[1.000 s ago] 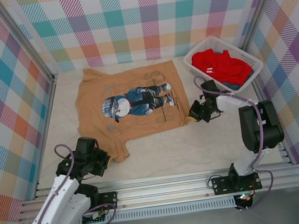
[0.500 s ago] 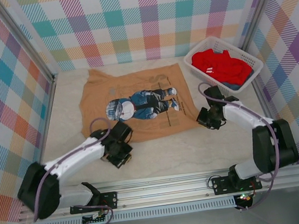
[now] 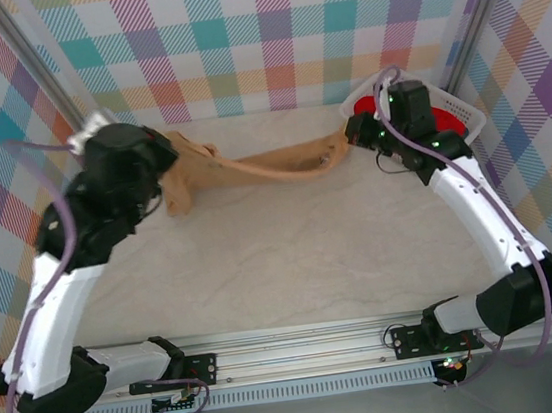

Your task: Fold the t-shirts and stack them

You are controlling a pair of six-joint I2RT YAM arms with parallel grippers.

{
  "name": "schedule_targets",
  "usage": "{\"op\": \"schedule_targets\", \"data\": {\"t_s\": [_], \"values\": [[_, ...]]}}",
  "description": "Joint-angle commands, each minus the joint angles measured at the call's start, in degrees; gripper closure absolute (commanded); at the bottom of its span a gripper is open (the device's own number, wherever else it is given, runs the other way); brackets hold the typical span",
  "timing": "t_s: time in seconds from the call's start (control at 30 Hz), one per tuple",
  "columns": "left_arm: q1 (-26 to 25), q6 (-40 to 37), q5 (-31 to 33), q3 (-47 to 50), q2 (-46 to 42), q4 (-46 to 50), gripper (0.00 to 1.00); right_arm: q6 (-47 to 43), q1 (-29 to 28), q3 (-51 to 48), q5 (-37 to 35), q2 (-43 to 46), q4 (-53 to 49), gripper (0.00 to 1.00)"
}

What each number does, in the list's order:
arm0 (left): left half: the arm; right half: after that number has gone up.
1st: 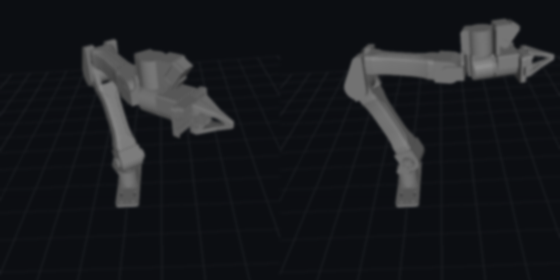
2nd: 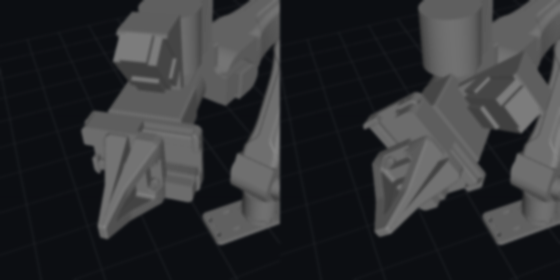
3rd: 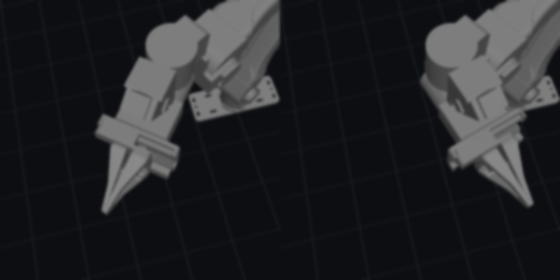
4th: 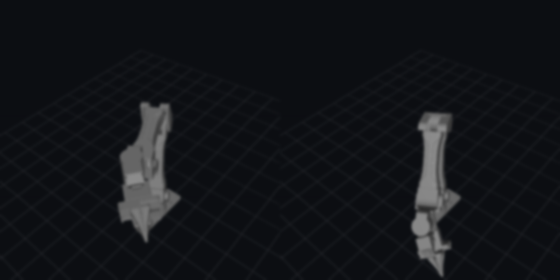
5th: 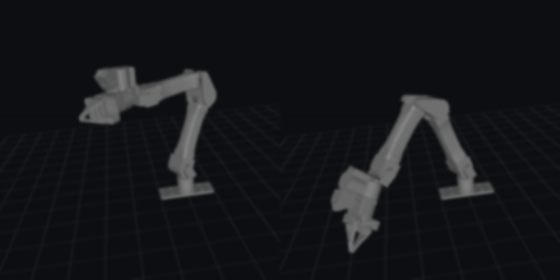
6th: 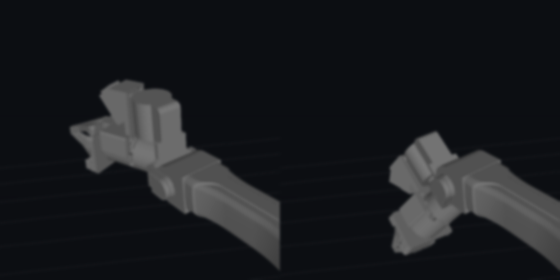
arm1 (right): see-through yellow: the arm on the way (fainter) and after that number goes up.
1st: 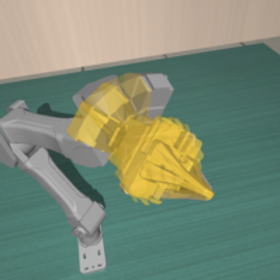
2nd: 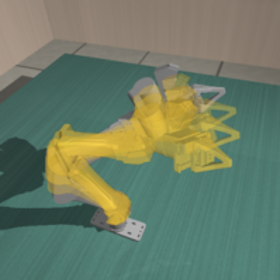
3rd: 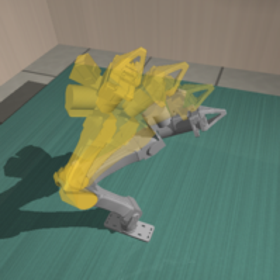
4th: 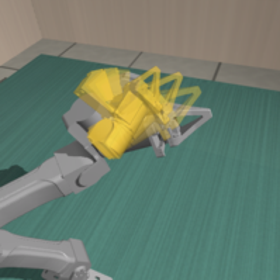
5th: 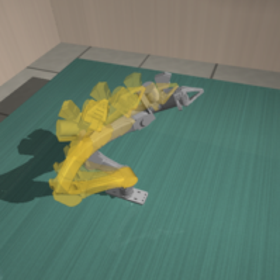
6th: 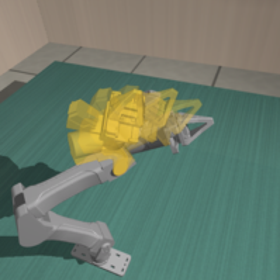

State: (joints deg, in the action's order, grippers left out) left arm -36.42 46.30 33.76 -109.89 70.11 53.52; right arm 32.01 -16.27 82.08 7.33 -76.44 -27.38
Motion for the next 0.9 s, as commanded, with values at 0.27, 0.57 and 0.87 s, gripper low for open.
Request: {"op": "schedule_targets", "data": {"t_s": [0.27, 0.57, 0.87], "values": [[7.0, -28.9, 6.6, -38.1, 17.2, -6.8, 1.0, 5.6, -0.2, 18.8, 3.8, -4.0, 6.1, 1.0], [38.2, -0.1, -34.1, -45.0, 35.5, -9.1, 1.0, 9.4, 0.4, 39.6, 9.1, -24.5, 2.3, 1.0], [43.9, 6.1, -45.8, -51.1, 39.6, -18.7, 1.0, 11.8, 4.7, 58.7, 11.1, -36.3, -3.7, 1.0]]}}
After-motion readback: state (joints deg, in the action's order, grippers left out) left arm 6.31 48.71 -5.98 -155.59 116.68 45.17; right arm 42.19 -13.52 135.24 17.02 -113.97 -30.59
